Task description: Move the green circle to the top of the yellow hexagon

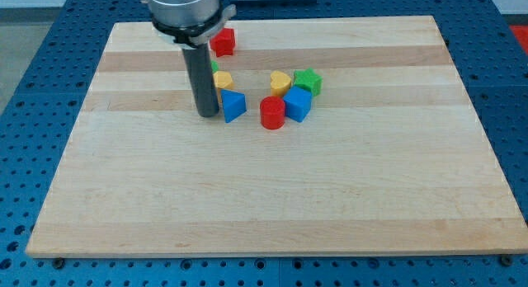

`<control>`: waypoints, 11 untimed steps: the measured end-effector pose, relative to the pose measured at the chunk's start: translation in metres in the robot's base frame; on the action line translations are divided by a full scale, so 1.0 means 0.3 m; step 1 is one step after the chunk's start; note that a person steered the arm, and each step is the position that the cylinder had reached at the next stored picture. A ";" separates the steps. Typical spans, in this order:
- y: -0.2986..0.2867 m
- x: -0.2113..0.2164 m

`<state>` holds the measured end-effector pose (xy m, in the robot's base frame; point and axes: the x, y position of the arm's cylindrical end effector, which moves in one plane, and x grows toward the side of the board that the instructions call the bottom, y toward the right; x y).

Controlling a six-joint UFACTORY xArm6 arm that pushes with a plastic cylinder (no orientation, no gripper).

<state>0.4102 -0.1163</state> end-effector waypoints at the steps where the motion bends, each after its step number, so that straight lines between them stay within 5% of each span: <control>1: -0.172 0.000; 4: -0.269 -0.264; 7: -0.024 -0.263; 11: 0.038 -0.207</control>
